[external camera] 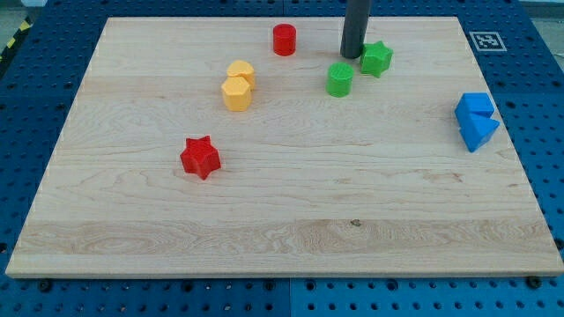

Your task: Push green star along with green circle towards center

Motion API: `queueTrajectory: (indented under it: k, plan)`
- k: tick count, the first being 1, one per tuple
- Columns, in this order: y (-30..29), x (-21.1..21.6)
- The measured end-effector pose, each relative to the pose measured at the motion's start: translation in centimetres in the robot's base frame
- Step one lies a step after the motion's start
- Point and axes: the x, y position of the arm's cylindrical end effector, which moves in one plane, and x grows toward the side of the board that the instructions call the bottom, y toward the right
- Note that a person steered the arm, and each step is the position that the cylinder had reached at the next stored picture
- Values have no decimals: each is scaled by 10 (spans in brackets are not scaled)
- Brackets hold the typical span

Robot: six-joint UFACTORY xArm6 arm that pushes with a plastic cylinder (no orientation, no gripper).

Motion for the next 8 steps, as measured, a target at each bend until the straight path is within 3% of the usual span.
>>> queueTrajectory:
  k: [1, 2, 5, 8]
  plan:
    - [7, -22]
    - [54, -31]
    - [20, 35]
    - [-8, 53]
